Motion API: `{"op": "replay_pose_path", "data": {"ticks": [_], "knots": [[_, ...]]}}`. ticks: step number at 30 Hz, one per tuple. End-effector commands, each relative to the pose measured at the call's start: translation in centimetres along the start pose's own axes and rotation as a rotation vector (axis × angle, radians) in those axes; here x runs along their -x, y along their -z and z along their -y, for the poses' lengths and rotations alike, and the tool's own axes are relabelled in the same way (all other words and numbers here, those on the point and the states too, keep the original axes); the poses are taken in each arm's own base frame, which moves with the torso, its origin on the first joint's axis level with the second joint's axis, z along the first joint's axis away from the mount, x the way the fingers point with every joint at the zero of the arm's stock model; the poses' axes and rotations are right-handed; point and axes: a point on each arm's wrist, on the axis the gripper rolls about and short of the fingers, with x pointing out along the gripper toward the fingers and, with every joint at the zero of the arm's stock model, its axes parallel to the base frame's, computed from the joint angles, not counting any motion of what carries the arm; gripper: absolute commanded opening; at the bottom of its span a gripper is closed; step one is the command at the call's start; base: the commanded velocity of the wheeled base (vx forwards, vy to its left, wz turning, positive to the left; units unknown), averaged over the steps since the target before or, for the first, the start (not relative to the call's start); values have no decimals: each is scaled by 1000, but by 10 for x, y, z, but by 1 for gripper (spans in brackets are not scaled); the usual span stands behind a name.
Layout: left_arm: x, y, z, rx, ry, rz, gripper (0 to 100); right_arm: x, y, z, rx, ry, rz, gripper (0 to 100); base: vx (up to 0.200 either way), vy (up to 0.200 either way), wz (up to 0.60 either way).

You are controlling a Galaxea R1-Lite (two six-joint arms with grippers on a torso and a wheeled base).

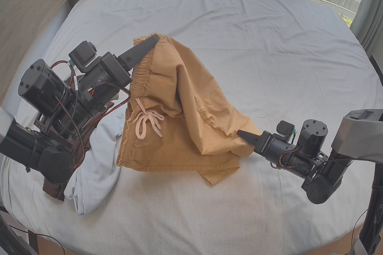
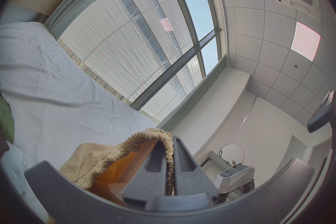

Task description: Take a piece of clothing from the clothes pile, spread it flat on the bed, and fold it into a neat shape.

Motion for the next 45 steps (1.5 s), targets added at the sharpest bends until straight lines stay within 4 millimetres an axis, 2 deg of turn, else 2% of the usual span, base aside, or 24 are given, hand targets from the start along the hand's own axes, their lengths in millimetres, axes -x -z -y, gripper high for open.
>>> {"op": "replay_pose_path", "data": {"ticks": [1, 10, 16, 20, 26, 45], "knots": [[2, 0, -1, 0, -8, -1, 0, 12, -20, -24, 28, -53, 58, 0, 0, 0, 0], [15, 6, -8, 16, -42, -46, 0, 32, -46, -54, 90, -126, 139, 0, 0, 0, 0], [21, 2, -7, 12, -38, -54, 0, 47, -59, -74, 156, -192, 172, 0, 0, 0, 0], [31, -7, -2, 0, -13, -67, 0, 66, -70, -87, 205, -268, 160, 0, 0, 0, 0], [38, -18, -4, -21, -35, -44, 0, 77, -82, -85, 227, -257, 198, 0, 0, 0, 0], [44, -17, -8, -21, -59, -50, 0, 89, -96, -85, 271, -256, 238, 0, 0, 0, 0]]}}
